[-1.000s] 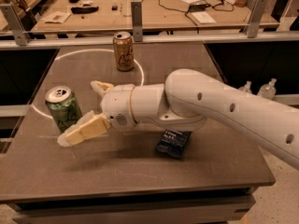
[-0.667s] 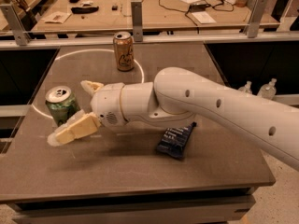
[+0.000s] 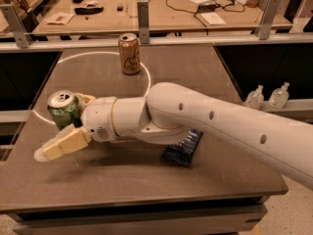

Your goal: Pick green can

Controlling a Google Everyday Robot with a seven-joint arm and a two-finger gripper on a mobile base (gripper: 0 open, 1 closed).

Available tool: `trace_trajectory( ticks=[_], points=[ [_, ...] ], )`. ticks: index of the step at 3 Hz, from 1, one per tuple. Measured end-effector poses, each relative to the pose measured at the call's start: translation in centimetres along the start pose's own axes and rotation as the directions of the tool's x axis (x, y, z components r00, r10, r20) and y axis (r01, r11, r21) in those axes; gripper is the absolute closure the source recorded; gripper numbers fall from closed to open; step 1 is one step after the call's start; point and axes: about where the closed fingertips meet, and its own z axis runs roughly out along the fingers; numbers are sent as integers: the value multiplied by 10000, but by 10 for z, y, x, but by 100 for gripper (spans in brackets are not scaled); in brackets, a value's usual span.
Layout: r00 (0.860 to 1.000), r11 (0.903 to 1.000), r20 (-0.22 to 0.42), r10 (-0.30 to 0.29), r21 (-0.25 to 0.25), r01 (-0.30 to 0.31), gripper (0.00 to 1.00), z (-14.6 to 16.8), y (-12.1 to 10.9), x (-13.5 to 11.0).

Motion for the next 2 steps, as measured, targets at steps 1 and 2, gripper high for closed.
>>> trace_trajectory(
  ticks=[1,2],
  points=[
    [9996,10000,290,-71,-32,72,19,8,4,4],
    [9988,9997,448,-186,-132,192,42,12,7,3]
  ],
)
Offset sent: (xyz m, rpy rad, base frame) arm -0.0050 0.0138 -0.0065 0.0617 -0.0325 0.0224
